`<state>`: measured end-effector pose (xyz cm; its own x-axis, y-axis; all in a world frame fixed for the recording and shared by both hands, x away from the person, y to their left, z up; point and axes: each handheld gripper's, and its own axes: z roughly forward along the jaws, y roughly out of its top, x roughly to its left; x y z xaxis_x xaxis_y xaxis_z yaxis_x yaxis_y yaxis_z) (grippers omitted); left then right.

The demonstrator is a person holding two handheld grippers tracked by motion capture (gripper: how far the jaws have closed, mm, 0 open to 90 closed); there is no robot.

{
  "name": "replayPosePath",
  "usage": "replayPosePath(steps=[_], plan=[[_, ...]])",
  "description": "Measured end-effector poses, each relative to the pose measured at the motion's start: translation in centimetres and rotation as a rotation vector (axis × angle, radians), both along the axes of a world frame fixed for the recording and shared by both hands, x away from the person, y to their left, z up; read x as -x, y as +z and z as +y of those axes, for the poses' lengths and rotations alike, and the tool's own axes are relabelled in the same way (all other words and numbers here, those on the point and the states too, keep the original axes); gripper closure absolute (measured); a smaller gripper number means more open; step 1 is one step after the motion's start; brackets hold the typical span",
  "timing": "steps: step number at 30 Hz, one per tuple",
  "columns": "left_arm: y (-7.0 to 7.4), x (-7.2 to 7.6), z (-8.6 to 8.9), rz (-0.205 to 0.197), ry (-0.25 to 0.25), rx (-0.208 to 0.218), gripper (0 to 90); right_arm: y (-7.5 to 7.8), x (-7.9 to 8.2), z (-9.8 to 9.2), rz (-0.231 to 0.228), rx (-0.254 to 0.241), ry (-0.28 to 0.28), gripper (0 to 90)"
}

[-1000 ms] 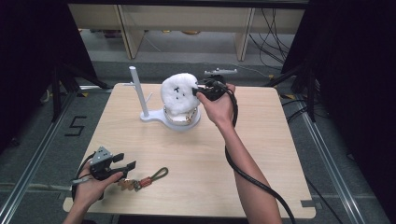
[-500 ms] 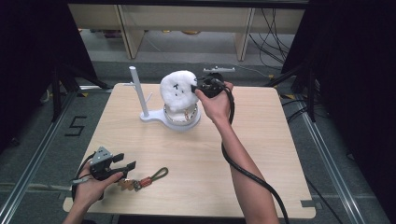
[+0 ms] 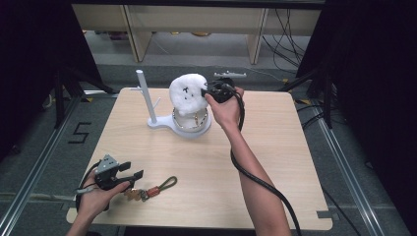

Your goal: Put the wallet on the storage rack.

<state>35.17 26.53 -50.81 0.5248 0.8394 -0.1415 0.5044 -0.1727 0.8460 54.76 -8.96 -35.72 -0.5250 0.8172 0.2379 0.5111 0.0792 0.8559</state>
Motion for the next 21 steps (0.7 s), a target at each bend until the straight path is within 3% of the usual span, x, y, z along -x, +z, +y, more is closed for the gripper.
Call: replayPosePath(steps=[21], plan=[[0.1,0.0,-0.1,-0.002,-0.009,-0.002,33.6,-2.1,-1.1,0.1,0.007,0.016,-0.027,80.3]])
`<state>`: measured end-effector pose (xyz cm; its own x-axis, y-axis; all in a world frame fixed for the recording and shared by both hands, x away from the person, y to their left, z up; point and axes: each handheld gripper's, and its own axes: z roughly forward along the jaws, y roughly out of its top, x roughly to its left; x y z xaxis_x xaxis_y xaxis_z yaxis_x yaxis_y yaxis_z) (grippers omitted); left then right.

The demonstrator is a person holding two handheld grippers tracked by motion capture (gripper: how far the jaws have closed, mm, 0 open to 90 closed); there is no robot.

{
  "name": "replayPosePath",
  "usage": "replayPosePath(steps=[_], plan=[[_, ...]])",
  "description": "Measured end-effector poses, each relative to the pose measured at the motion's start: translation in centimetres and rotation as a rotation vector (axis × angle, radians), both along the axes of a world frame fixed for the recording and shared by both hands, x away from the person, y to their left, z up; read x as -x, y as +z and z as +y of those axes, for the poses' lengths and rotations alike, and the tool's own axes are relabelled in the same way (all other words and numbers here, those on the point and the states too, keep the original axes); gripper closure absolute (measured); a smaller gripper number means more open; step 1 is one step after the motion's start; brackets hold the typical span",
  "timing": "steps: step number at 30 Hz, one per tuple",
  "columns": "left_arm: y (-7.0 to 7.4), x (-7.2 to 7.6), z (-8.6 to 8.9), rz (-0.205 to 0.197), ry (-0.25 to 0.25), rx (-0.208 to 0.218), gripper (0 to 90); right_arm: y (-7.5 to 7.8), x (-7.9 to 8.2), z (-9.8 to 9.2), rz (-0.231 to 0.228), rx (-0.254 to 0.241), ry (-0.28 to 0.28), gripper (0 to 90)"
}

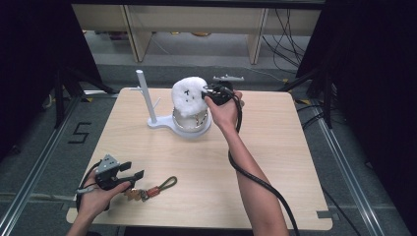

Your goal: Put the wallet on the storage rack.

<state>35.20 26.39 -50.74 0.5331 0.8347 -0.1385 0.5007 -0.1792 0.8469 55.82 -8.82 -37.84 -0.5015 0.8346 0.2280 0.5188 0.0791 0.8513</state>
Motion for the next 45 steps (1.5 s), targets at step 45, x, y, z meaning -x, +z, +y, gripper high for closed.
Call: replayPosePath(steps=[45], plan=[[0.1,0.1,-0.3,-0.01,-0.01,-0.006,33.2,-1.5,0.2,-0.7,0.037,0.12,-0.012,51.5]])
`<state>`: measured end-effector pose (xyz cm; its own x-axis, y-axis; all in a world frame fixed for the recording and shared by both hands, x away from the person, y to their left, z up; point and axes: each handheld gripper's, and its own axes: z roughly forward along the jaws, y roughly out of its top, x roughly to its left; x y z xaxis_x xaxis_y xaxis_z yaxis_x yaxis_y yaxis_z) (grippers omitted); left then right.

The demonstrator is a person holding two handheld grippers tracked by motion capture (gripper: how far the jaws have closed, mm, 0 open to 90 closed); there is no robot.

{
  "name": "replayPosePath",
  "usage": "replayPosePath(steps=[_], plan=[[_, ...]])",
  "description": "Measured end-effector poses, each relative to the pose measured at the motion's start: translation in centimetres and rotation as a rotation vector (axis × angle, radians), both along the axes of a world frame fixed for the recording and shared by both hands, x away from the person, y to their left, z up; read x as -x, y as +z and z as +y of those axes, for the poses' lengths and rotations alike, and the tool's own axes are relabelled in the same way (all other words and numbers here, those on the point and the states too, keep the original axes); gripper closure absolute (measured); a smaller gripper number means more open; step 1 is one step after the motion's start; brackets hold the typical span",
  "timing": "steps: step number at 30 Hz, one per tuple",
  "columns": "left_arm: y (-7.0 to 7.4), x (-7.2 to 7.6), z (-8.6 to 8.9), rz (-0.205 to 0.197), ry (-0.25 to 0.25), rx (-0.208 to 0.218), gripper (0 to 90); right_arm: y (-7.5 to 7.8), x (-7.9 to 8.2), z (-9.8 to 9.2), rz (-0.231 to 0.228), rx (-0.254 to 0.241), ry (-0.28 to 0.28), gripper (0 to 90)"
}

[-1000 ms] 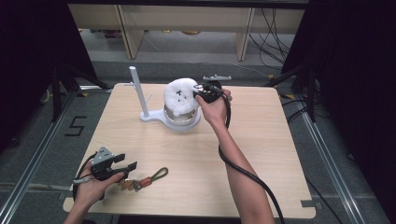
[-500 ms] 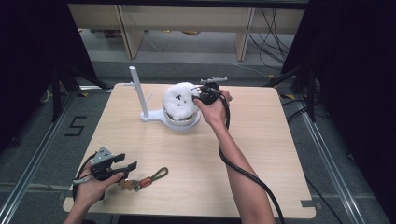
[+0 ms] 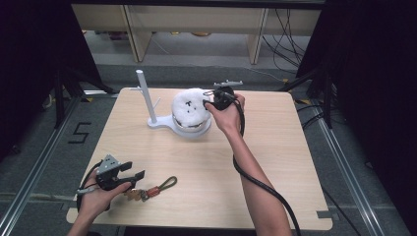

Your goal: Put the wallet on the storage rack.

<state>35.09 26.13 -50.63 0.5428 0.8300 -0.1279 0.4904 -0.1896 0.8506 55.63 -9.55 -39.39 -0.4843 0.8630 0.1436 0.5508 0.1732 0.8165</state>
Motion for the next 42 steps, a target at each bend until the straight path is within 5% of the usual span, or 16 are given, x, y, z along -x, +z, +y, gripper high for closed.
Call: replayPosePath(steps=[14,21,29,42], plan=[[0.2,0.1,-0.1,0.0,-0.003,0.0,32.3,0.6,0.8,-0.6,-0.006,-0.037,0.01,47.8],[0.5,0.2,-0.2,-0.008,-0.013,0.001,31.7,0.6,1.8,-1.9,0.032,-0.039,0.001,47.6],[0.9,0.2,-0.3,-0.007,-0.032,-0.012,31.9,-0.4,3.5,-4.2,0.024,-0.028,0.019,50.8],[1.9,0.2,-0.9,-0.01,-0.078,-0.053,32.3,-3.7,6.9,-7.6,0.137,0.043,0.036,57.4]])
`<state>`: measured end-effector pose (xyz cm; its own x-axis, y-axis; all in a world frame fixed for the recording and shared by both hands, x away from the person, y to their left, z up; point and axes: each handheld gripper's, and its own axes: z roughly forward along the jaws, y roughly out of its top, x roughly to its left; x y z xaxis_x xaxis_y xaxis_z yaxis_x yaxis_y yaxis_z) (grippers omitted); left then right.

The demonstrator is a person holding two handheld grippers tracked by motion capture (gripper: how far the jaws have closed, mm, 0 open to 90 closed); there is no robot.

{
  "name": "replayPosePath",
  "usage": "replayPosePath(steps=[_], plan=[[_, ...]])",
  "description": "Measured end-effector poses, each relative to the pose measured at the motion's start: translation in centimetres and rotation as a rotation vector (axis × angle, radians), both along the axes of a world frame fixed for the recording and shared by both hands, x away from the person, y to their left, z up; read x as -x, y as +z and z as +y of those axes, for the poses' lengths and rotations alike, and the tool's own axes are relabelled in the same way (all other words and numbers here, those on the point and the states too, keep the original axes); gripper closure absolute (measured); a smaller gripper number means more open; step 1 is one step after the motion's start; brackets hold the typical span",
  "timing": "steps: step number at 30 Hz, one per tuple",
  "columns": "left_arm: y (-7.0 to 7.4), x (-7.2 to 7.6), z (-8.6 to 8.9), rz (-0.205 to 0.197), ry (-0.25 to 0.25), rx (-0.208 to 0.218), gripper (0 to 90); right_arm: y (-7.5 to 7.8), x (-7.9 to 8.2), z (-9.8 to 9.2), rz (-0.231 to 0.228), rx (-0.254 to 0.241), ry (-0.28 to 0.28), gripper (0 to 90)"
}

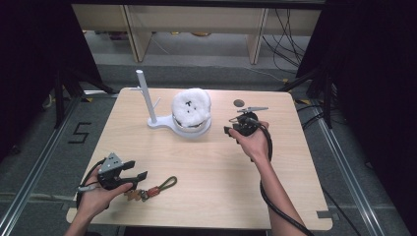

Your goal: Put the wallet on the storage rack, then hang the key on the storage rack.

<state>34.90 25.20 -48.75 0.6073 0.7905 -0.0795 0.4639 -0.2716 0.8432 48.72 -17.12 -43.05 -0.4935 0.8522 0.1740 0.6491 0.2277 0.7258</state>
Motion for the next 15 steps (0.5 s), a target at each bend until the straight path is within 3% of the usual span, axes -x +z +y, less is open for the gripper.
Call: replayPosePath(steps=[7,8,10,14,15], plan=[[0.9,-0.1,0.2,0.025,-0.038,-0.037,33.4,-2.5,2.9,-1.9,0.114,0.065,-0.03,57.3],[1.0,-0.2,0.2,0.036,-0.056,-0.059,33.8,-2.8,3.2,-2.2,0.124,0.075,-0.041,57.3],[1.1,-0.3,-0.2,0.045,-0.061,-0.052,34.4,-3.4,3.7,-3.1,0.148,0.092,0.0,57.3],[1.4,-0.6,-0.8,0.084,-0.113,-0.127,35.5,-4.0,4.7,-3.9,0.177,0.125,-0.022,57.7],[1.6,-0.7,-0.9,0.094,-0.14,-0.151,36.2,-4.0,5.0,-4.0,0.203,0.122,-0.033,57.7]])
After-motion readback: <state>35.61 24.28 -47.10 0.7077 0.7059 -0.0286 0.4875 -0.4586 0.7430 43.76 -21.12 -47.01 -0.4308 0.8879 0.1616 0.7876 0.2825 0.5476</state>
